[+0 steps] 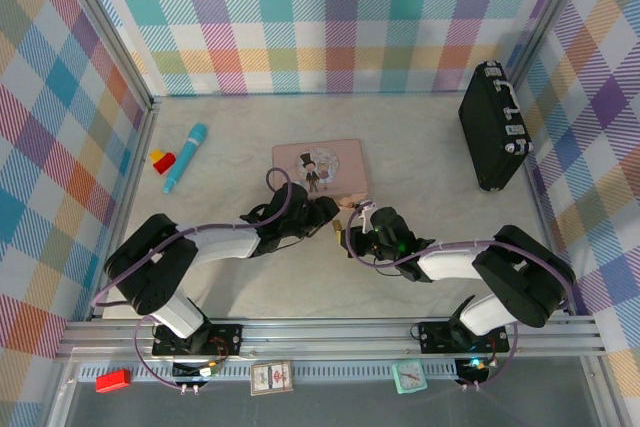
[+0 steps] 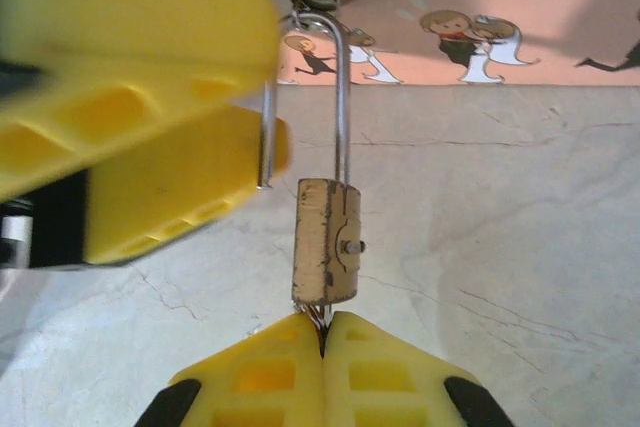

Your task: Unlock the padlock with the key

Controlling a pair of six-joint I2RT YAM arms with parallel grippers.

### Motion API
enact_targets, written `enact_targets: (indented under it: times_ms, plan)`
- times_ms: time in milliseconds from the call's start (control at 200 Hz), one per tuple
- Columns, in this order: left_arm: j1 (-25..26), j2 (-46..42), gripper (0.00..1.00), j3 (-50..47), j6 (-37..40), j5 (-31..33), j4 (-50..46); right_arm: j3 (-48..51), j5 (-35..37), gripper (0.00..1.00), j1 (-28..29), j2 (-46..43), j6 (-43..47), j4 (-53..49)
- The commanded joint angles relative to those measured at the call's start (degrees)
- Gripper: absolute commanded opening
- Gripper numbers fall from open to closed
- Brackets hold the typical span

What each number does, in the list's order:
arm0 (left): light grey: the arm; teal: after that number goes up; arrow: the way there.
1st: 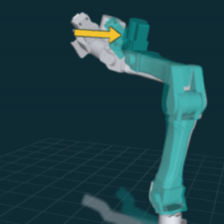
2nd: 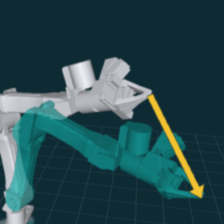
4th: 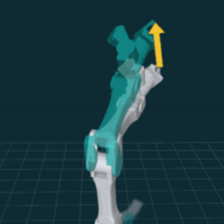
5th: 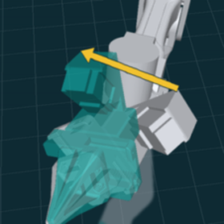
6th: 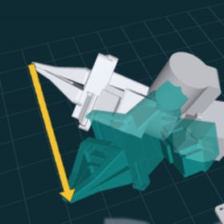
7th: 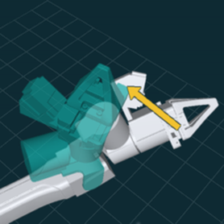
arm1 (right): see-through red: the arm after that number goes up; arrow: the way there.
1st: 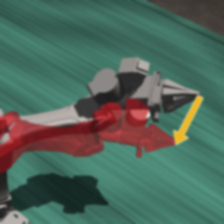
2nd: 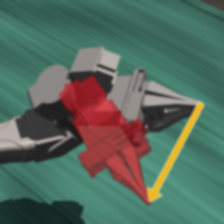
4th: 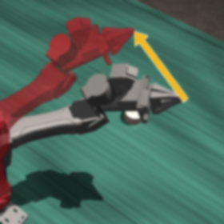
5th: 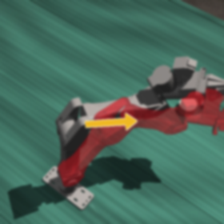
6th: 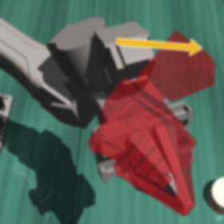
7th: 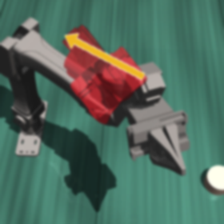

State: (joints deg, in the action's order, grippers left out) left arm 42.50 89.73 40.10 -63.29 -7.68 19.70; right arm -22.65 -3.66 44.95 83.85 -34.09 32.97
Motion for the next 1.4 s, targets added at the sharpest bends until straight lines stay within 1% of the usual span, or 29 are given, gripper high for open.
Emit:
enact_targets:
  times_ms: [0, 10, 30, 110, 175, 230, 290, 395, 495, 615, 720, 830, 1040, 1255, 1395]
  plan:
    - [-1.57, -5.57, 0.55, -1.67, 3.98, 2.72, -4.77, -1.31, 0.82, 0.00, -0.04, -0.54, -1.41, -3.51]
    - [-1.62, -5.96, 0.55, -1.79, 4.43, 2.97, -5.29, -1.40, 0.91, 0.00, -0.08, -0.54, -1.40, -3.70]
    - [-1.71, -6.96, 0.55, -1.91, 5.30, 3.48, -6.39, -1.62, 1.02, 0.04, -0.08, -0.53, -1.37, -4.08]
    - [-2.14, -11.39, 0.57, -1.98, 10.02, 6.02, -11.69, -2.91, 1.37, 0.22, -0.59, -1.24, -1.13, -7.67]
    - [-2.95, -15.51, 0.60, -1.74, 14.64, 9.16, -17.60, -3.86, 1.64, 0.33, -1.49, -2.53, -0.98, -10.66]
    - [-4.60, -18.53, 0.63, -1.51, 18.96, 10.42, -21.30, -4.67, 0.87, 0.38, -2.49, -3.65, -0.14, -12.54]
    - [-7.22, -20.60, 0.65, -0.66, 23.18, 10.12, -25.15, -6.06, -0.02, 0.41, -3.47, -4.51, 1.85, -15.24]
    - [-11.64, -22.40, 0.66, 0.72, 29.44, 8.80, -28.03, -9.59, -1.18, 0.41, -4.58, -4.62, 6.35, -19.92]
    - [-15.22, -20.72, 0.68, 2.69, 34.12, 6.28, -28.46, -12.64, -4.06, 0.41, -5.24, -3.08, 11.25, -20.35]
    - [-19.48, -16.87, 0.69, 3.66, 34.88, 1.87, -25.49, -17.26, -9.09, 0.40, -7.34, 1.48, 15.30, -22.02]
    - [-21.34, -13.66, 0.69, 3.90, 34.25, -1.00, -21.95, -20.53, -11.37, 0.39, -7.86, 5.73, 19.25, -23.53]
    - [-21.58, -9.70, 0.68, 5.39, 34.05, -3.39, -19.87, -23.54, -13.46, 0.37, -7.86, 9.93, 21.27, -25.06]
    - [-21.43, -5.44, 0.65, 5.77, 31.80, -6.07, -15.61, -26.15, -12.51, 0.37, -8.20, 13.63, 22.31, -25.06]
    - [-19.77, -2.17, 0.63, 6.13, 30.22, -6.51, -13.83, -27.35, -13.38, 0.35, -9.65, 16.25, 22.35, -23.25]
    - [-18.18, -1.16, 0.62, 6.18, 29.25, -5.46, -13.54, -28.54, -13.96, 0.31, -10.10, 17.75, 22.57, -23.27]
